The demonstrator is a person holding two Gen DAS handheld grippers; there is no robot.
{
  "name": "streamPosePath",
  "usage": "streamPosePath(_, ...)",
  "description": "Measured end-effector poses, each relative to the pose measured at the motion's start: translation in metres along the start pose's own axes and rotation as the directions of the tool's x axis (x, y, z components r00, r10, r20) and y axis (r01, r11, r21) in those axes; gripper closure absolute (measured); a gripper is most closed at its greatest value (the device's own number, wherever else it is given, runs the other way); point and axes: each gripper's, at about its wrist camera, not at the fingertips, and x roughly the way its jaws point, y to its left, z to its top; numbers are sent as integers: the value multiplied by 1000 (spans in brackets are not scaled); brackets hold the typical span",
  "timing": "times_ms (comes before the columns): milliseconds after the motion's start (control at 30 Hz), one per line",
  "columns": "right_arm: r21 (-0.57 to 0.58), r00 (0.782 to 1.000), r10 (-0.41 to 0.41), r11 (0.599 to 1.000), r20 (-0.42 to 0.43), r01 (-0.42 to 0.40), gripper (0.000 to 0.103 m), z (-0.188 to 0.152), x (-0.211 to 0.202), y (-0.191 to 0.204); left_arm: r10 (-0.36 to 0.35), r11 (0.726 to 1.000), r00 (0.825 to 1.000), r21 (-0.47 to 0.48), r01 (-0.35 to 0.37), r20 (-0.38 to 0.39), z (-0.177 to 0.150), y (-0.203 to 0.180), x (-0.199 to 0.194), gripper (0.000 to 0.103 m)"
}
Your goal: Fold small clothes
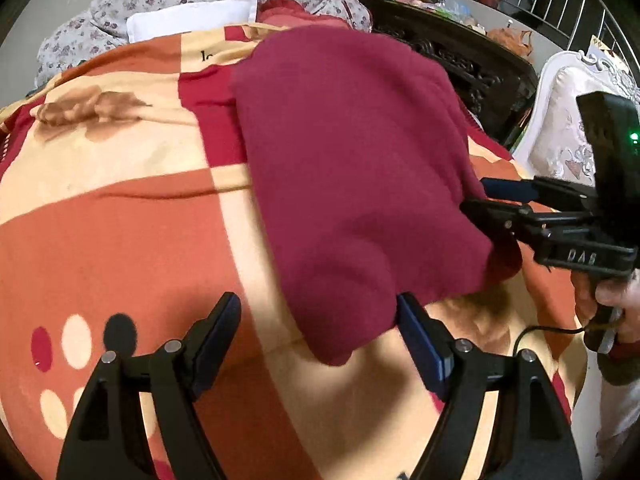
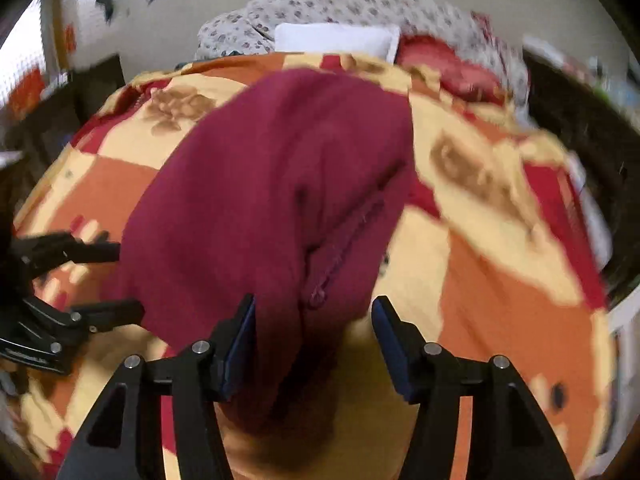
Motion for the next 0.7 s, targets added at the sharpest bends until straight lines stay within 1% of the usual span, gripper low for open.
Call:
streamPosePath(33, 22, 1000, 23, 999, 7, -23, 41, -1, -2, -5, 3, 1000, 1000, 0, -3, 12, 1, 0, -5, 24)
streamPosePath(133, 57, 996, 73, 995, 53, -76, 41, 1, -22, -12, 29, 999, 995, 10, -30, 93, 9, -3, -28, 24)
streamPosePath(200, 74, 988, 84, 993, 130, -94, 41, 10, -42, -12, 37, 999, 991, 8, -38, 130, 18, -4, -36, 23)
streamPosePath(233, 73, 982, 87, 992, 169, -101, 41, 16, -50, -9, 36, 999, 988, -1, -37, 148, 24, -5, -38, 20)
streamPosePath(267, 53, 974, 93, 993, 204, -106, 41, 24, -55, -4, 35, 999, 987, -11, -34, 157, 28, -5, -38, 19)
streamPosePath(300, 37, 971, 91, 994, 220, -102, 41, 31, -56, 1, 36, 999, 986, -25, -32, 164, 33, -4, -36, 19)
streamPosePath(333, 34, 970, 85, 995, 227, -95, 47, 37, -54, 4, 36, 999, 985, -43, -29, 168, 36, -3, -33, 19)
streamPosePath(367, 43, 971, 82, 995, 224, -94, 59, 48, -47, 7, 30, 998, 985, -59, -21, 167, 40, -2, -28, 19)
streamPosePath(433, 63, 974, 77, 994, 212, -93, 67, 62, -32, 6, 19, 997, 987, -77, -7, 158, 45, -3, -18, 19)
streamPosePath(500, 77, 980, 64, 994, 188, -80, 69, 73, -15, 5, 13, 997, 990, -79, -2, 143, 48, -5, -7, 18)
streamPosePath(533, 79, 985, 53, 995, 166, -66, 72, 77, -5, 4, 10, 997, 991, -75, 0, 132, 49, -7, -1, 18)
streamPosePath(600, 62, 994, -19, 998, 109, 12, 76, 80, 17, -2, 2, 998, 994, -67, 6, 114, 50, -10, 11, 18)
streamPosePath(633, 55, 994, -38, 998, 98, 33, 76, 79, 23, -6, 0, 998, 994, -67, 8, 108, 50, -12, 15, 18)
streamPosePath(700, 65, 994, -42, 997, 105, 36, 77, 76, 27, -18, -1, 997, 995, -77, 8, 100, 50, -11, 23, 15)
